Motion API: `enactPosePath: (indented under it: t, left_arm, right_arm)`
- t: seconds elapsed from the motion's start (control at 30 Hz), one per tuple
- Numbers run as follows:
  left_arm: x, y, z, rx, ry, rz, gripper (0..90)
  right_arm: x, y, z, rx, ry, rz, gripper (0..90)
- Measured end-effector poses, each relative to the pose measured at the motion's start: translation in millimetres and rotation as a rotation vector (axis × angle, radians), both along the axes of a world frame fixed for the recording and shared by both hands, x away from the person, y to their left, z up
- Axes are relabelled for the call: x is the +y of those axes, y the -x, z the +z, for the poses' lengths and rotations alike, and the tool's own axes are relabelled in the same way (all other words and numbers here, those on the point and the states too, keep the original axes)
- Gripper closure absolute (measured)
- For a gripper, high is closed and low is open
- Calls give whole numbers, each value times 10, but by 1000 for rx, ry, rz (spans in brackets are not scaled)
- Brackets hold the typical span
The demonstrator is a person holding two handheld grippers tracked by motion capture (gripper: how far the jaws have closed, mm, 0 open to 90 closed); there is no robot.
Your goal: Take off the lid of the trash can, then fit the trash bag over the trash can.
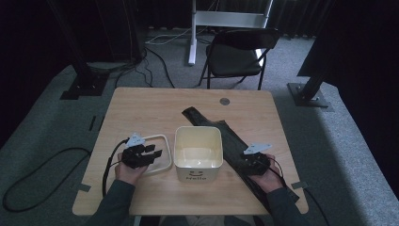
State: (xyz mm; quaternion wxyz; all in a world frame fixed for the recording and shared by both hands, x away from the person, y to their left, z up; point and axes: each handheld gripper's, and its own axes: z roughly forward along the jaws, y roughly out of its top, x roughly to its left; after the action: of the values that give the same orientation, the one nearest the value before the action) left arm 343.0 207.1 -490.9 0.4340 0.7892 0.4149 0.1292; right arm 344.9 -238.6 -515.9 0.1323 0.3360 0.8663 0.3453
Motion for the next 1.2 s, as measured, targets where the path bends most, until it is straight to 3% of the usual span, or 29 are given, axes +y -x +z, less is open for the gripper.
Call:
enactPosePath:
  t: [0.47, 0.8, 0.93, 1.2]
  left_arm:
    - [-156, -1, -4, 0, -2, -44, 545]
    - [-223, -12, -12, 1, -4, -63, 544]
    - [-233, -21, -10, 2, 7, -65, 544]
    - [-270, -33, -8, 6, 14, -75, 544]
  right_arm:
    - [51, -47, 32, -27, 17, -50, 284]
    - [109, -103, -27, 3, 56, -66, 241]
    - [121, -129, -87, 37, 76, -70, 215]
    - [123, -160, -143, 53, 109, -84, 227]
